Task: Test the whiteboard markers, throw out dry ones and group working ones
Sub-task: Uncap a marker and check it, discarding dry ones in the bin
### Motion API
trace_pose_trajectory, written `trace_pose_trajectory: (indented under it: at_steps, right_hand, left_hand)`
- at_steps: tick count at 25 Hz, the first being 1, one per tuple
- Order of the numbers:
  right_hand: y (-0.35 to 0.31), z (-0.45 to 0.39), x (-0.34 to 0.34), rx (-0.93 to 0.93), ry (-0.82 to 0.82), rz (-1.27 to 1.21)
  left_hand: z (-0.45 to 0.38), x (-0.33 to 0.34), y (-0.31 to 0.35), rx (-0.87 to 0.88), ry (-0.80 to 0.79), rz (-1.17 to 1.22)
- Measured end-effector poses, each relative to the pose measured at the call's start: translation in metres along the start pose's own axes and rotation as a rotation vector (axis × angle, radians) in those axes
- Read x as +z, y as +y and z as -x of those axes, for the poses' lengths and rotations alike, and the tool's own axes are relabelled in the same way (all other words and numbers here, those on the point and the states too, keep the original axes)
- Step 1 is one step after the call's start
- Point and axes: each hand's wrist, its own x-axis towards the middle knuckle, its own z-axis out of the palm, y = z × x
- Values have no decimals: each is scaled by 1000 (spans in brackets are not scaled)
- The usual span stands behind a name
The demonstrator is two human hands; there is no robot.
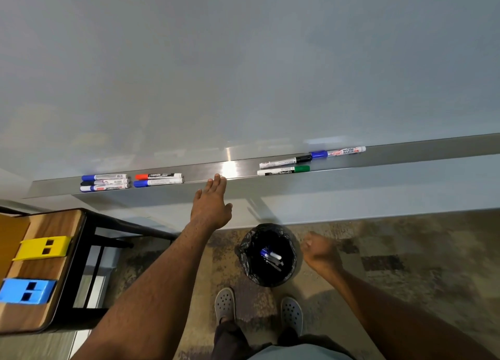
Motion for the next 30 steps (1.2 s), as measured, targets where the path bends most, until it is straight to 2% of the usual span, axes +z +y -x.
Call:
trace_pose_trajectory:
  at_steps: [3, 6, 8, 10, 14, 17, 22, 25, 27, 30]
  right_hand:
    - [-25, -14, -33, -258, 179, 47]
    - [-54, -37, -80, -375, 422, 137]
    - [-65, -57, -110, -414, 528, 258]
    - [-67, -79, -134, -407, 537, 397]
    - [-63, -105, -158, -353, 381, 734]
    - [-64, -109, -161, -338, 338, 824]
    - [-63, -106, -164, -326, 393, 815]
    - [-64, -99, -167, -413, 481, 797]
    - [-73, -90, -168, -465, 525, 632]
    - [-96, -65, -166, -511, 533, 177]
  left_hand:
    - [-1, 0, 0, 5, 2, -3]
    - [0, -3, 1, 10, -3, -18]
    - [-1, -4, 2, 10, -10, -21]
    - [-1, -5, 1, 6, -12, -22]
    - [-1, -4, 1, 5, 0, -29]
    - [0, -3, 1, 4, 0, -28]
    - [-1, -2, -1, 2, -8, -16]
    - [0, -3, -1, 12, -7, -21]
    - [-1, -7, -1, 21, -24, -26]
    - [0, -21, 3, 25, -49, 36]
